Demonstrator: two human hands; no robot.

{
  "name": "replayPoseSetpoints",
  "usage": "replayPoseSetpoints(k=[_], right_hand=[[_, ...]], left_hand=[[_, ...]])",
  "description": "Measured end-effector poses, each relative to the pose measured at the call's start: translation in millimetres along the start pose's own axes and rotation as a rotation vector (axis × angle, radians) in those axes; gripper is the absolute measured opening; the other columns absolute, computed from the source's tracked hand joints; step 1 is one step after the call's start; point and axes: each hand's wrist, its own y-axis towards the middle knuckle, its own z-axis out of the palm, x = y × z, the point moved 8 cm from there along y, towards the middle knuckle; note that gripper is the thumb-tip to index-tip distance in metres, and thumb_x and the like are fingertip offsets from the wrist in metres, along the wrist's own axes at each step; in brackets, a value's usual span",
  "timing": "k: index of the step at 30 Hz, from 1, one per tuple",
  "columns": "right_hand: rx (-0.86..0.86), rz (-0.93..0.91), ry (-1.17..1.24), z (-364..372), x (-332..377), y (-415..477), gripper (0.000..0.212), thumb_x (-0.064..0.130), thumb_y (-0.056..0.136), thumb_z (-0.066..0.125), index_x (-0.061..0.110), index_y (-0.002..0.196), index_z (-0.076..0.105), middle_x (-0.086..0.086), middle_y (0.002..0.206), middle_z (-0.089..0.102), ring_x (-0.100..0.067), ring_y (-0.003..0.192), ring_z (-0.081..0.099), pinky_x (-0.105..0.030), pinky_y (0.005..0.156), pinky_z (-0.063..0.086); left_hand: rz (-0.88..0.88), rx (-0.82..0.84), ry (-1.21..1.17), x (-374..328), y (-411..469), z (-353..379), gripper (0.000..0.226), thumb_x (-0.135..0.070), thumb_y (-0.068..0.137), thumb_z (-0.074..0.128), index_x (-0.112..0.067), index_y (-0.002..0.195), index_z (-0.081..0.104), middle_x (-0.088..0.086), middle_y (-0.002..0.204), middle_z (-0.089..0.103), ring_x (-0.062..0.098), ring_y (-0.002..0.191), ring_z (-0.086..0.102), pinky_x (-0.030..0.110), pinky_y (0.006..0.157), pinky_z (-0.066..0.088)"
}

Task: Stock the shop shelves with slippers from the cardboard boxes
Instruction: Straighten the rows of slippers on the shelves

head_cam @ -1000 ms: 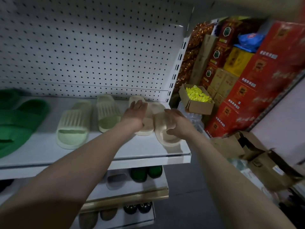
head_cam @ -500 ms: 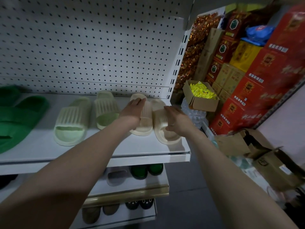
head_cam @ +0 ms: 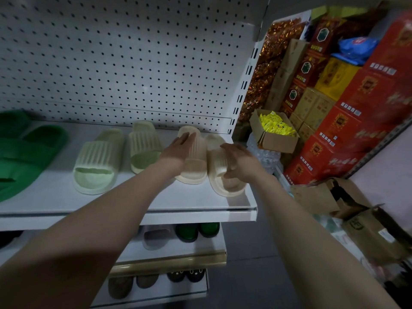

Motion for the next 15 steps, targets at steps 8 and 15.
replayPoseSetpoints(k=[8,15], right_hand=[[0.020,0.048,-0.050,-4,0,16,0.096,0.022,0.070,0.085,0.028,0.149,0.031,-0.005,0.144,0.043,-0.027,0.131,0.045,-0.040,0.100,0.045],[0.060,0.109,-0.064,-4,3,31,0.094,0.025,0.070,0.084,0.031,0.147,0.031,-0.001,0.144,0.042,-0.030,0.132,0.045,-0.044,0.100,0.047]], left_hand=[[0.010,-0.034,0.001,-3,-3,-6,0.094,0.013,0.082,0.043,-0.029,0.155,0.001,-0.011,0.163,-0.003,0.024,0.142,0.030,0.034,0.095,0.040],[0.008,-0.026,-0.023,-1,0,-7,0.088,0.007,0.085,0.041,-0.030,0.155,0.003,-0.011,0.163,-0.002,0.024,0.144,0.027,0.031,0.097,0.037]])
